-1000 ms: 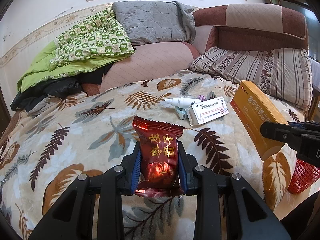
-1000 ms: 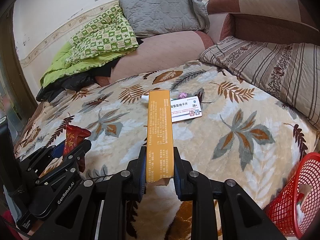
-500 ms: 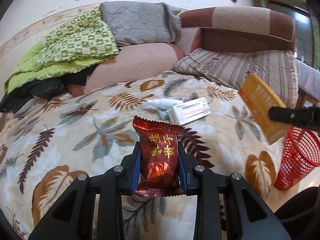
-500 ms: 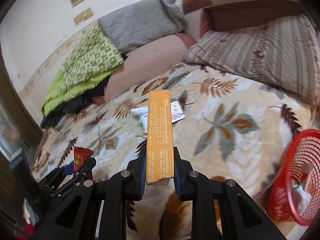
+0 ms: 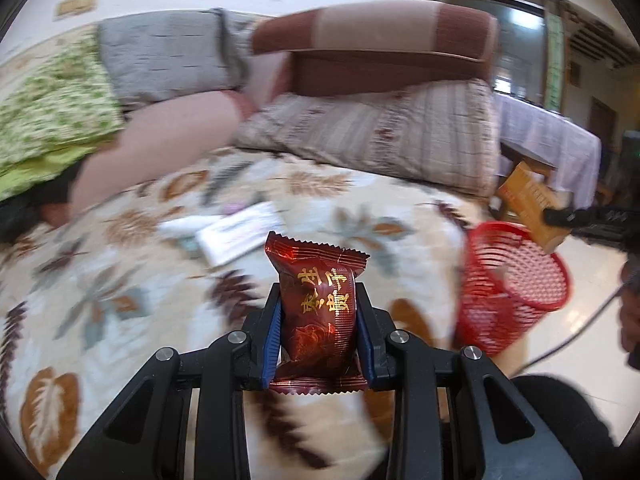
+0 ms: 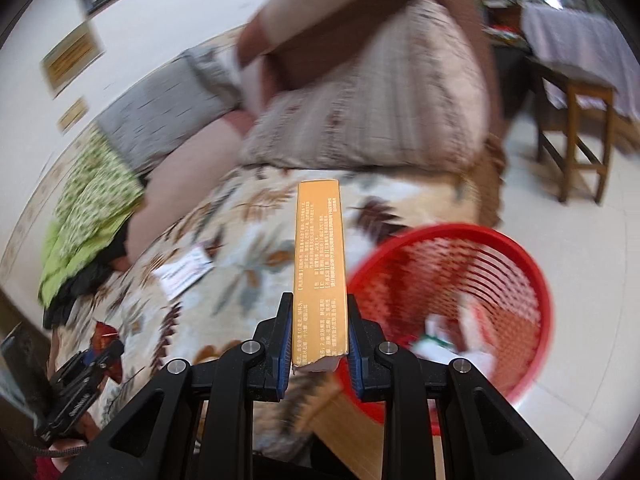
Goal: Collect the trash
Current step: 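Carry the red candy and orange box with both tools to the red wastebasket, then open both tools over the red wastebasket to drop the candy and box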
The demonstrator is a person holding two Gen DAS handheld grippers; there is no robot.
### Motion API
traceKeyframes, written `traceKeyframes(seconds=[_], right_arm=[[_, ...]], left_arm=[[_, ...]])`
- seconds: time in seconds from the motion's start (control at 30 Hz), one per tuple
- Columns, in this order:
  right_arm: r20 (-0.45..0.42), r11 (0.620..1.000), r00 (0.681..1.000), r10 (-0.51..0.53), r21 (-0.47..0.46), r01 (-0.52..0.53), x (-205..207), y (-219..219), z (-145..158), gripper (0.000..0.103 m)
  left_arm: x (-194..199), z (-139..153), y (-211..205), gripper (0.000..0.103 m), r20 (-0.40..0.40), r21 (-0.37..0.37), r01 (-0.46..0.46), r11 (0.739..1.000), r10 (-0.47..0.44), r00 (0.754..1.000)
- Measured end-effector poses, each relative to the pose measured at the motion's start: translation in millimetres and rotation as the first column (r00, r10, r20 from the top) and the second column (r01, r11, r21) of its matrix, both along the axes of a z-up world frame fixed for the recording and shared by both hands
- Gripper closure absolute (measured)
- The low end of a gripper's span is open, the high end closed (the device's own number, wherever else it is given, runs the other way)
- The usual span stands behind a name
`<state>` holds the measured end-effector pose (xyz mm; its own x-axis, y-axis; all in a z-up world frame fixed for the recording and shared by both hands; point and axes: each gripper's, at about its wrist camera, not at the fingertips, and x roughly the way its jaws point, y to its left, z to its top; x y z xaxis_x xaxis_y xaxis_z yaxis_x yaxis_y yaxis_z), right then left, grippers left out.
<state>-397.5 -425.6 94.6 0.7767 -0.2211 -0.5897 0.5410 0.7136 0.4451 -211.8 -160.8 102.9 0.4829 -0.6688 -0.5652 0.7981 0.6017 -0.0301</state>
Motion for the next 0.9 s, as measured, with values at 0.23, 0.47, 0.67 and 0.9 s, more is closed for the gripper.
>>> traceKeyframes(seconds=[0.23, 0.47, 0.67, 0.9], right_arm=[[0.027, 0.991, 0.993, -0.114, 0.079, 0.111, -38, -45, -11, 0.078], [0.040, 0.984, 0.986, -0.160, 0.084, 0.156, -54, -69, -13, 0.078], [0.008, 0.977, 0.983, -0.186, 0.110, 0.184, -62, -81, -25, 0.051], [-0.025, 0.986, 0.987, -0.158, -0.064, 0.156, -53, -58, 0, 0.039]], left_arm=[[-39, 22, -86, 0.072, -0.076, -0.038, 0.222, 0.974, -0.225, 0.972], [-73, 24, -179, 0.072, -0.164, -0.046, 0.377, 0.925, -0.380, 0.911], [-85, 16, -218, 0.039, -0.178, -0.014, 0.380, 0.925, -0.377, 0.909], [-64, 20, -180, 0.028, -0.147, -0.012, 0.285, 0.958, -0.284, 0.948]])
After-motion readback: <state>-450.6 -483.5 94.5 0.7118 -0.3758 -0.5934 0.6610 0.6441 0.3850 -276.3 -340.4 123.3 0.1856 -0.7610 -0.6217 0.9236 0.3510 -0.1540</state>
